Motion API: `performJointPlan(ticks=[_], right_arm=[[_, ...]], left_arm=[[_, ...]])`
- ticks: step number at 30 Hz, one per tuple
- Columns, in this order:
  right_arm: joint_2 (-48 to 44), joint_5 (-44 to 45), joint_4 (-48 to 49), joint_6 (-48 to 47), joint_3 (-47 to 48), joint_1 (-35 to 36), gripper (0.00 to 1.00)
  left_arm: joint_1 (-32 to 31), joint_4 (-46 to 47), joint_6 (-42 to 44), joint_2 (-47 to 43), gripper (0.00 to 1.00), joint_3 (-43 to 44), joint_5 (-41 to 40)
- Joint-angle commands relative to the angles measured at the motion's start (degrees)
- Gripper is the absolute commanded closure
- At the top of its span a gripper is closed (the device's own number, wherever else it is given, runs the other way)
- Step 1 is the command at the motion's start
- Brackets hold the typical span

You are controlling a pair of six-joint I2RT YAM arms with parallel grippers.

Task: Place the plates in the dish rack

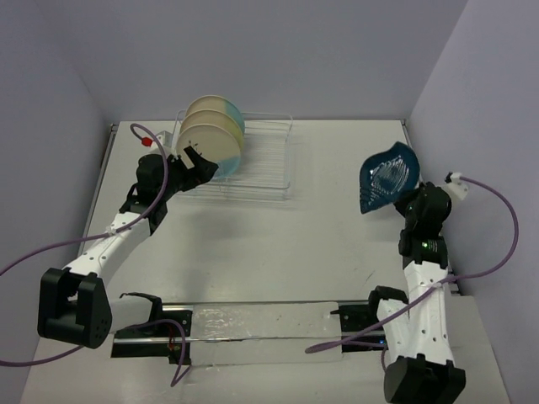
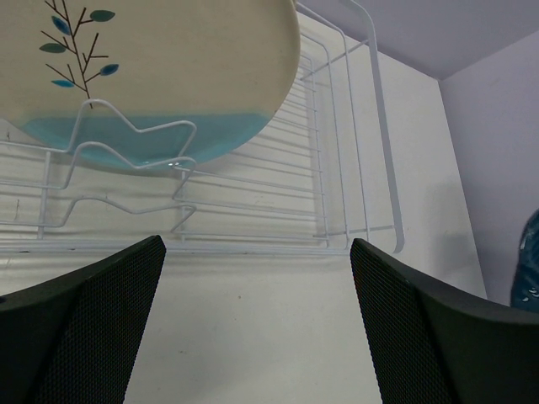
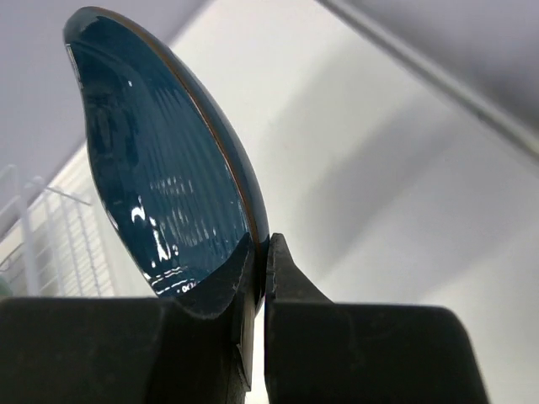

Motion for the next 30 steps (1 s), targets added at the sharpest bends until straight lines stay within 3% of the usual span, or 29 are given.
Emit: performJointPlan(ticks=[1,8,9,13,18,26,30], right_arm=[[-0.2,7.0,13.3,-8.4,9.6,11.5,1.00],[9.4,13.0,29.2,-28.0,19.8,33.4,1.00],[13.8,15.6,33.2,-35.6,23.5,37.5,1.00],[24.6,16.2,36.8,-46.5,32.4,47.6,1.00],[37.4,15.6,38.7,-56.8,45.0,53.5,1.00],[54.3,14.5,43.8,-73.6,57.6,62.3,1.00],[61.5,12.7,41.8,-80.5,63.7,65.1,1.00]], left_arm=[[0.0,1.6,-2.6,-1.4,0.01,1.5,-3.5],[0.1,-4.7,-8.2,-4.9,0.01,1.0,-16.1],[0.4,-6.6,-9.5,-6.3,0.01,0.7,-18.8],[1.2,-13.1,-14.6,-10.6,0.01,-0.8,-26.6],[2.3,-20.1,-19.9,-14.4,0.01,-2.7,-33.2],[3.5,-26.8,-21.4,-16.3,0.01,-3.1,-34.8],[3.9,-28.4,-21.3,-17.6,0.01,-3.8,-35.9]])
